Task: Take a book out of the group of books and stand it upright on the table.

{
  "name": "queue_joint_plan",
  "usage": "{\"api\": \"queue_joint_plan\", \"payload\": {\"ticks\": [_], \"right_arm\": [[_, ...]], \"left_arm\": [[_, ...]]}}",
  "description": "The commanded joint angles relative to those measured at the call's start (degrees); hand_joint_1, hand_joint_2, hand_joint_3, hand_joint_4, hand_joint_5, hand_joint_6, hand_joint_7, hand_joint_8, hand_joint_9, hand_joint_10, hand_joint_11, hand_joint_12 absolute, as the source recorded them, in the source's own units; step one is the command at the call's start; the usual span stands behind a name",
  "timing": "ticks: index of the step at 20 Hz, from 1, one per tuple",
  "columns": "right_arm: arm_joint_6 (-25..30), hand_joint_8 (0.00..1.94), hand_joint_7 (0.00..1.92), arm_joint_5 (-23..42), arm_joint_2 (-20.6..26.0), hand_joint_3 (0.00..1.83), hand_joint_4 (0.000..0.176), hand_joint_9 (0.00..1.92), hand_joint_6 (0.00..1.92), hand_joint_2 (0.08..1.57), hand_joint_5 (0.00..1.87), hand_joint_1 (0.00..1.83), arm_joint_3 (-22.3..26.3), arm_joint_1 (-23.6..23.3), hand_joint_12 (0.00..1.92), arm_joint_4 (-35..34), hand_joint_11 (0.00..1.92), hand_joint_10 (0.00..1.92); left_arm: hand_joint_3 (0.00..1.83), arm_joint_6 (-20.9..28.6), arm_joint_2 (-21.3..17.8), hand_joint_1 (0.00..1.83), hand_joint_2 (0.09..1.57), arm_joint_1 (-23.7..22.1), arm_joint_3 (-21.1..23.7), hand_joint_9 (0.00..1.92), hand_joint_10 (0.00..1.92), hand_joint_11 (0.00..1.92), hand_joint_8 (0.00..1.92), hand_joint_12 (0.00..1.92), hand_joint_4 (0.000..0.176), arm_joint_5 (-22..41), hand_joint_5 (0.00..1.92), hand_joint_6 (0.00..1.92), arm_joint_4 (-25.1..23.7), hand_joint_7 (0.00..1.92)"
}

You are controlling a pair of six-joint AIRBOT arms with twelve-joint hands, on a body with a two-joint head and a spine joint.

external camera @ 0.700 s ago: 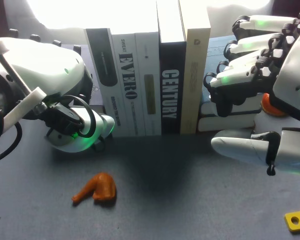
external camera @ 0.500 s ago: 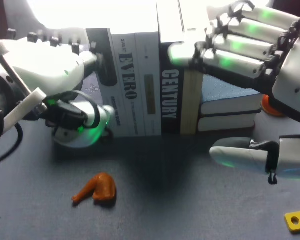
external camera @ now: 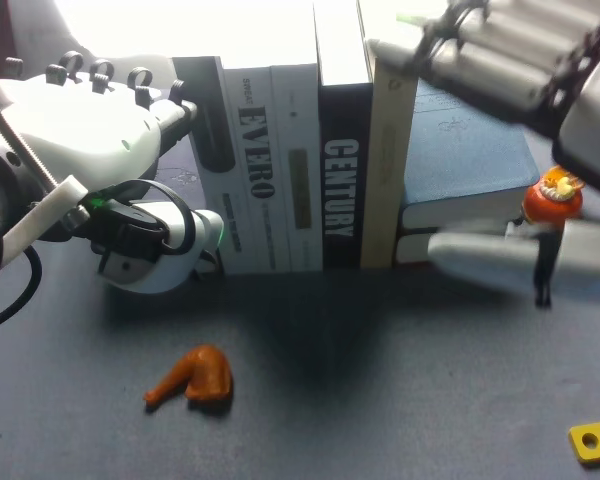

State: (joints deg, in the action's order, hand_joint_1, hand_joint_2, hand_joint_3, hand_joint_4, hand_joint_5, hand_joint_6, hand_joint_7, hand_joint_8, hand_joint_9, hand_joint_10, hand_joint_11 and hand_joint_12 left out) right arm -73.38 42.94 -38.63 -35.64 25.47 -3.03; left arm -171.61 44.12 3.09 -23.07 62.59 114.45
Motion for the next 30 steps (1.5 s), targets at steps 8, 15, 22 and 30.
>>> {"api": "queue_joint_plan", "payload": {"ticks": [8,15,22,30], "right_arm": [[-24.68,0.01,0.02,9.72,-4.92,0.00,0.000,0.01,0.00,1.18,0.04,0.08,0.09,-4.03,0.00,-20.82,0.00,0.01],[-30.94,0.00,0.00,9.88,-10.66,0.00,0.000,0.00,0.00,1.17,0.02,0.09,-2.99,-3.84,0.00,-24.27,0.00,0.00],[-31.43,0.00,0.00,9.14,-16.24,0.00,0.000,0.00,0.01,1.17,0.04,0.09,-6.92,-5.82,0.00,-26.35,0.00,0.00],[-31.84,0.00,0.01,10.08,-19.53,0.00,0.000,0.00,0.04,1.17,0.15,0.07,-8.29,-6.90,0.00,-26.85,0.00,0.00]], "left_arm": [[0.00,-0.20,-0.33,0.14,1.42,-0.81,0.57,0.05,0.00,0.00,0.01,0.21,0.000,1.38,0.05,0.01,-4.04,0.03],[0.00,0.14,-0.34,0.07,1.43,-0.83,0.61,0.05,0.00,0.00,0.00,0.30,0.000,1.37,0.04,0.00,-3.96,0.03],[0.00,0.26,-0.33,0.13,1.42,-0.61,0.60,0.04,0.00,0.00,0.00,0.29,0.000,1.23,0.03,0.00,-3.61,0.02],[0.00,0.25,-0.34,0.11,1.42,-0.56,0.72,0.04,0.01,0.00,0.00,0.29,0.000,1.23,0.05,0.00,-3.62,0.04]]}}
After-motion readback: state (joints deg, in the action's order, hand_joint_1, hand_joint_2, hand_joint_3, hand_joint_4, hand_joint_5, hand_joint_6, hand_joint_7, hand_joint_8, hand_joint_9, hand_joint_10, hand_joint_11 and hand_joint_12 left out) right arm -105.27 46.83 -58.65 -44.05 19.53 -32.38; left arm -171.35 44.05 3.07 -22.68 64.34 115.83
